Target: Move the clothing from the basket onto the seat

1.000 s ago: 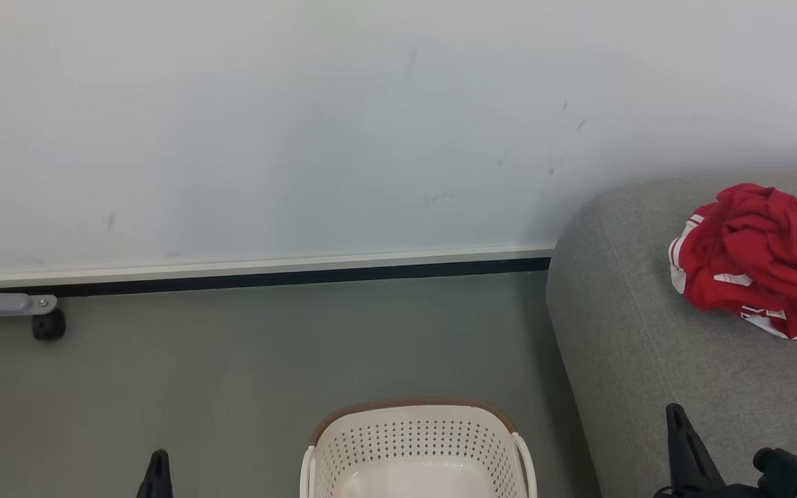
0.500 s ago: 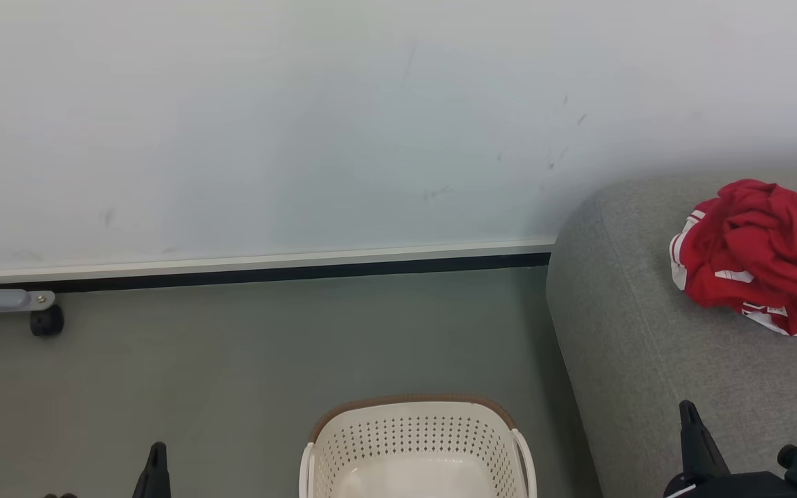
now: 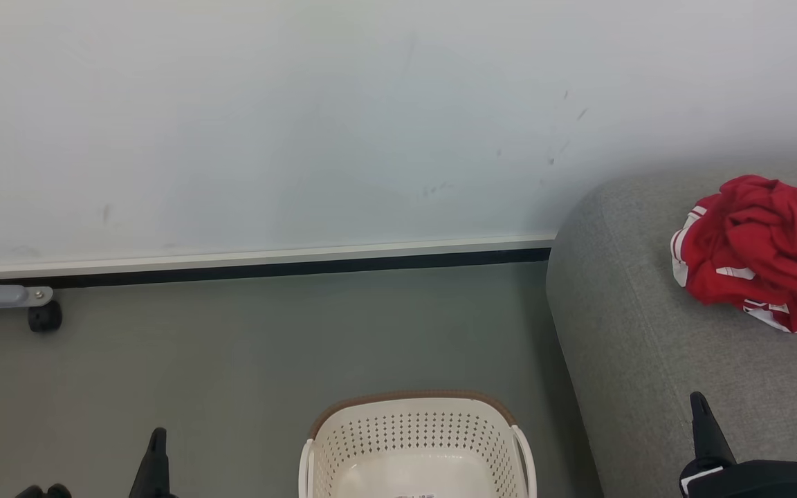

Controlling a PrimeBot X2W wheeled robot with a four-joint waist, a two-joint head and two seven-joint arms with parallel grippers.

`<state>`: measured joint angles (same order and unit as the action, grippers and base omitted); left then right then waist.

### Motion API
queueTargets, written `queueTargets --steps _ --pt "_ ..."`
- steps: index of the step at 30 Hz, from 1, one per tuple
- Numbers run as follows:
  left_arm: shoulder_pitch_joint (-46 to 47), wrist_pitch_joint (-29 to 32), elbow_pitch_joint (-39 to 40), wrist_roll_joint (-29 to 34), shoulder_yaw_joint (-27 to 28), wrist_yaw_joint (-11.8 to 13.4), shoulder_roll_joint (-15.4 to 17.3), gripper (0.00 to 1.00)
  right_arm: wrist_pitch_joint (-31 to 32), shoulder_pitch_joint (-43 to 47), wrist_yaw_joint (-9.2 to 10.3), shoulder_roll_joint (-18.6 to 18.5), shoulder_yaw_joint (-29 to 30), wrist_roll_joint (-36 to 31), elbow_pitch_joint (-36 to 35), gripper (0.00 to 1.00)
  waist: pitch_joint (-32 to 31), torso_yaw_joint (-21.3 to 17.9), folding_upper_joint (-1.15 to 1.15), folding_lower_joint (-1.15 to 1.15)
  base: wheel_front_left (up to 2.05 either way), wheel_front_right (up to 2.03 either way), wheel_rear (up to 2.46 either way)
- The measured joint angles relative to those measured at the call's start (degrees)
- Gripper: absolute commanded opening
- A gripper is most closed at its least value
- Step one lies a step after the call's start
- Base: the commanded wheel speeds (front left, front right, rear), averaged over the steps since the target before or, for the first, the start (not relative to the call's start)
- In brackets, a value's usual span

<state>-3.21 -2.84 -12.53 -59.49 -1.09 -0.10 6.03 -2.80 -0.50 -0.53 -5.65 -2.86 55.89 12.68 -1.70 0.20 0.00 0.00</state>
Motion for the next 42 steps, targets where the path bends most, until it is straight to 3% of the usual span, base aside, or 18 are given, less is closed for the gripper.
queueTargets --steps 42 --pt "6.9 8.4 -3.9 -29.2 5.8 -6.4 -3.1 0.0 8.4 -3.8 -5.64 2.8 9.6 32.4 4.1 0.0 1.7 -0.2 0.0 0.0 0.0 0.0 0.0"
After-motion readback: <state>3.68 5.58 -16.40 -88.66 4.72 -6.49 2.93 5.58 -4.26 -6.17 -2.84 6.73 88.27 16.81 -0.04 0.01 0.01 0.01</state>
